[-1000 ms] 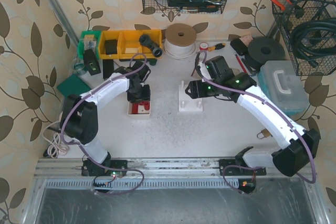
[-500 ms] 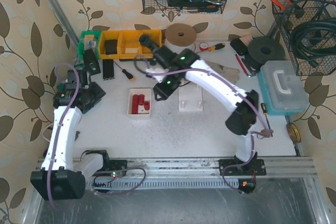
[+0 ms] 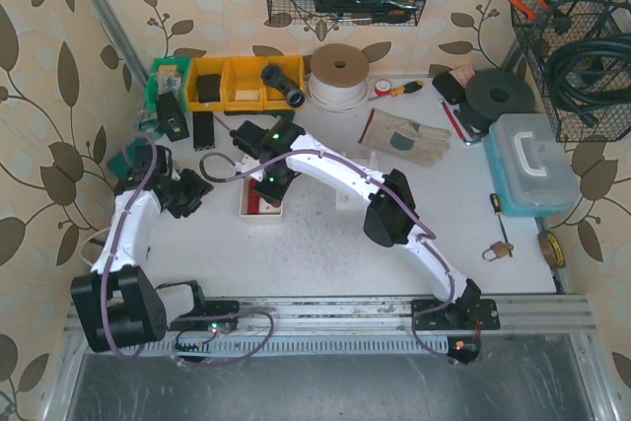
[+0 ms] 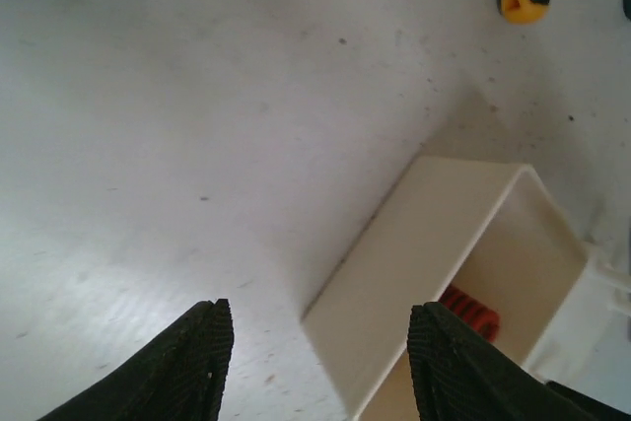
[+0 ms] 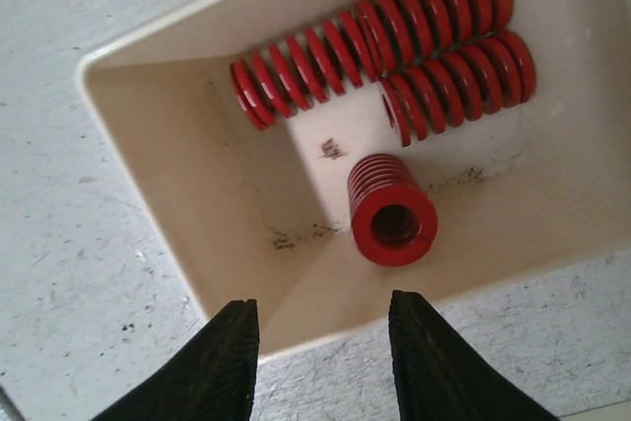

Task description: Install the large spring

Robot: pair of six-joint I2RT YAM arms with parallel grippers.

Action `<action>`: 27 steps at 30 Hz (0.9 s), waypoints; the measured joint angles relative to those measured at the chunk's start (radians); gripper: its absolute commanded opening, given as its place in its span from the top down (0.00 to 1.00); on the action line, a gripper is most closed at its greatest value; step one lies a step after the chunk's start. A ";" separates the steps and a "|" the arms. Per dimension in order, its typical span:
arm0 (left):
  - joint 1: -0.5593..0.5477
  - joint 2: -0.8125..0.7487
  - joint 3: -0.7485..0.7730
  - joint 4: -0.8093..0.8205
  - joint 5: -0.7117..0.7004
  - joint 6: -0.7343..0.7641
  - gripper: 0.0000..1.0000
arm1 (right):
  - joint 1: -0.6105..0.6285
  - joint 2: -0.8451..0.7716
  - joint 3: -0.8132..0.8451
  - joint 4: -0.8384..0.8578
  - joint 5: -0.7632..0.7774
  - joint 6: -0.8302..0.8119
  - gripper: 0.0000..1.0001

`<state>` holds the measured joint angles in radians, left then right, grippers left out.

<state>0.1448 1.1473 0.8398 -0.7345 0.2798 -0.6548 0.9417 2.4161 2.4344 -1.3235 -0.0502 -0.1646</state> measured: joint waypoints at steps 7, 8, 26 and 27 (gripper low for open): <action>0.000 0.206 -0.052 0.145 0.143 0.009 0.55 | -0.002 0.018 0.006 0.018 0.026 -0.037 0.58; 0.000 0.234 -0.056 0.158 0.151 0.011 0.56 | -0.002 0.020 0.008 0.022 0.029 -0.041 0.58; -0.111 0.426 -0.042 0.311 0.227 -0.005 0.57 | 0.011 0.093 0.005 0.057 0.092 -0.106 0.58; -0.115 0.430 -0.041 0.315 0.227 -0.007 0.57 | 0.011 0.093 0.002 0.061 0.098 -0.109 0.58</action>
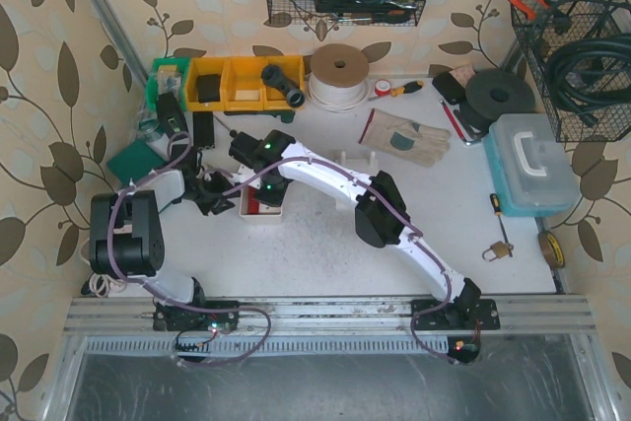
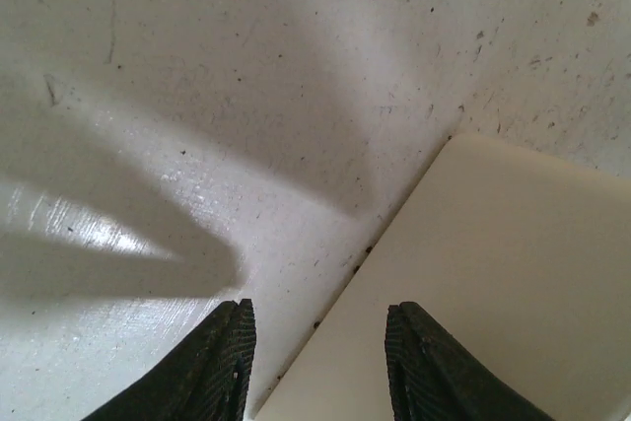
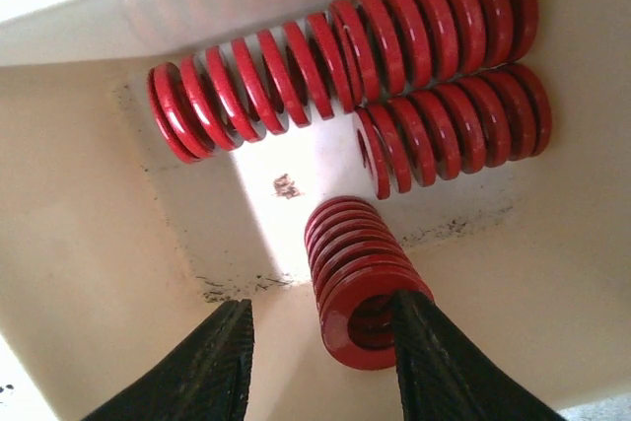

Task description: Install the large spring

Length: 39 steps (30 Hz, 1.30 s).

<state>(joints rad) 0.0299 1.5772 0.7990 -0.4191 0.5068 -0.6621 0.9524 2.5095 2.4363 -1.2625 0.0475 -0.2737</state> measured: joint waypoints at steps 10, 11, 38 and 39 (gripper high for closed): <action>-0.051 0.050 0.049 0.027 -0.013 -0.026 0.58 | -0.013 -0.002 -0.011 0.026 0.051 -0.012 0.59; -0.051 0.050 0.053 0.027 -0.014 -0.026 0.58 | -0.015 -0.005 -0.013 0.028 0.050 -0.012 0.59; -0.086 0.059 0.060 0.046 -0.029 -0.029 0.59 | -0.023 -0.011 -0.021 0.023 -0.019 -0.008 0.55; -0.088 0.059 0.060 0.047 -0.030 -0.030 0.59 | -0.023 -0.005 -0.021 0.021 -0.018 -0.008 0.55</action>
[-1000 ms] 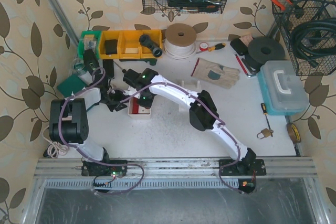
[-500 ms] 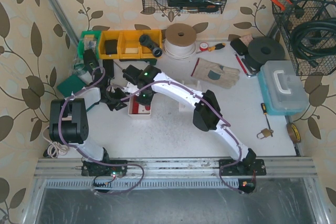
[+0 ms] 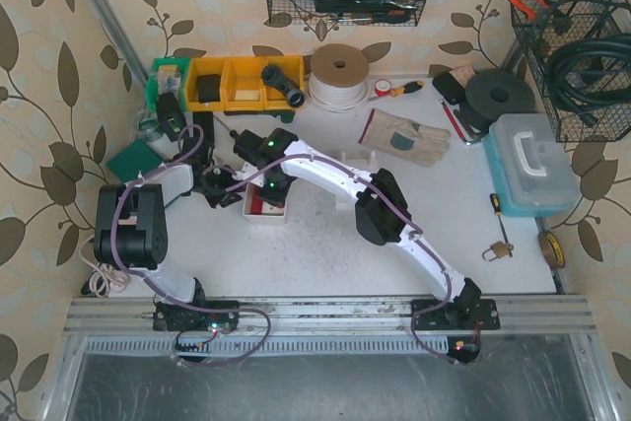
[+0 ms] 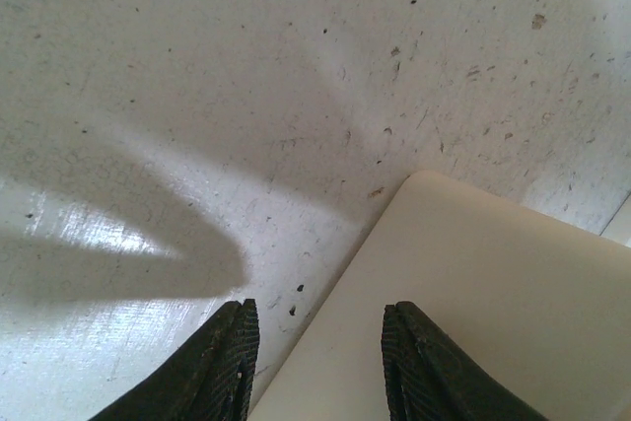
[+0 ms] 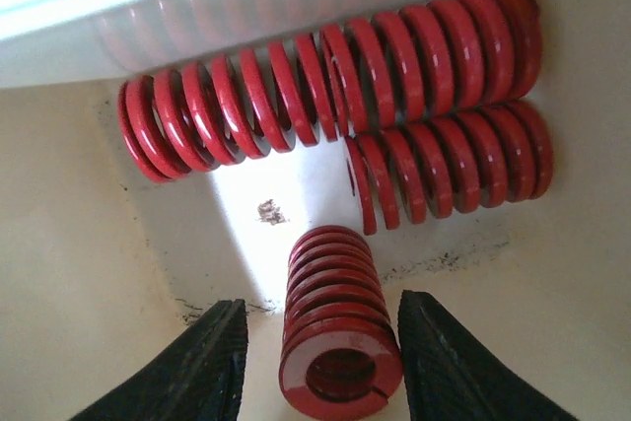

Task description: Install the large spring

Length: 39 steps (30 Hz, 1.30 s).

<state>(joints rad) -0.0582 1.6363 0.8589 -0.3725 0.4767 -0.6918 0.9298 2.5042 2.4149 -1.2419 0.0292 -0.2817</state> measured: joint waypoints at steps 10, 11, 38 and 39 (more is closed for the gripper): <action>-0.003 0.000 0.000 0.000 0.001 -0.008 0.59 | -0.001 0.005 -0.063 0.019 0.001 0.004 0.57; -0.003 0.000 0.000 0.000 0.001 -0.009 0.59 | -0.001 0.005 -0.066 0.018 0.001 0.005 0.57; 0.000 -0.148 -0.001 -0.028 -0.058 -0.025 0.53 | 0.016 -0.062 -0.080 -0.058 0.077 0.019 0.54; 0.000 -0.150 -0.001 -0.029 -0.058 -0.025 0.54 | 0.016 -0.062 -0.080 -0.058 0.077 0.019 0.54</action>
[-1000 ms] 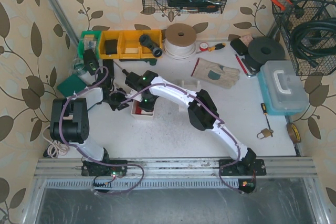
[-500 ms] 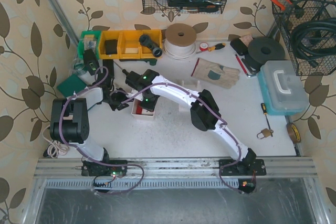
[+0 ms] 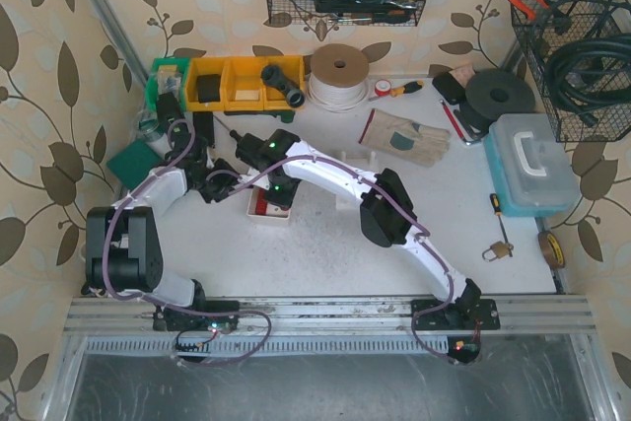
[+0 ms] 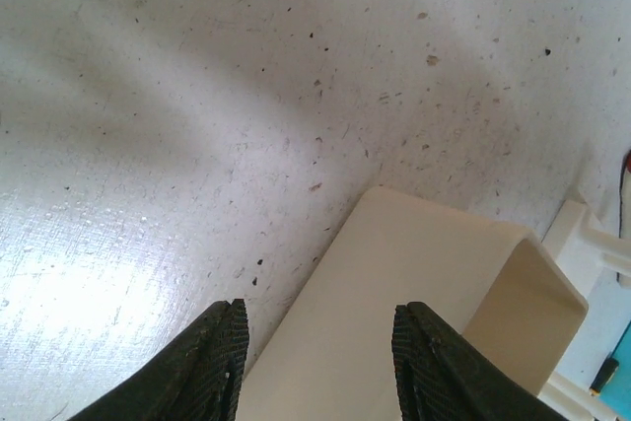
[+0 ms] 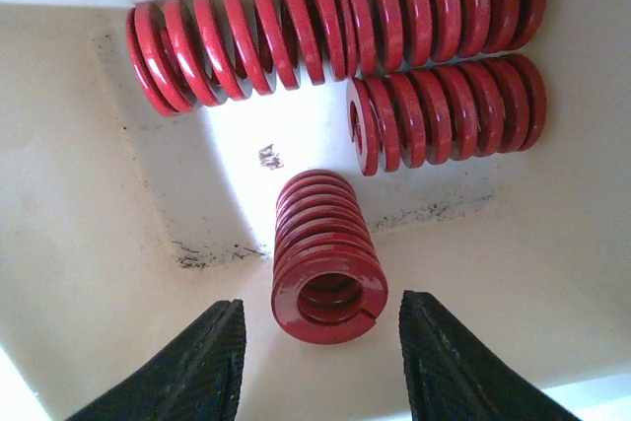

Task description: Install the large spring

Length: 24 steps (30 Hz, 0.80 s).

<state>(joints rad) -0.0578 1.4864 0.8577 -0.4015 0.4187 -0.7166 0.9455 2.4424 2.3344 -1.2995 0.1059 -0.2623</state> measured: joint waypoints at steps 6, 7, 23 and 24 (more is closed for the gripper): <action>0.009 0.000 -0.013 -0.007 -0.001 0.000 0.53 | 0.000 0.000 0.000 0.002 0.000 0.000 0.55; 0.013 0.000 -0.015 -0.010 -0.001 0.000 0.53 | 0.000 0.000 -0.001 0.003 0.000 0.000 0.55; 0.081 -0.082 -0.026 -0.044 -0.002 0.001 0.54 | 0.000 0.001 -0.013 0.018 -0.001 0.000 0.60; 0.088 -0.090 -0.026 -0.045 -0.002 0.001 0.54 | 0.000 0.001 -0.015 0.019 -0.001 0.000 0.60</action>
<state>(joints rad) 0.0303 1.3968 0.8314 -0.4461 0.4171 -0.7155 0.9455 2.4435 2.3192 -1.2800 0.1047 -0.2623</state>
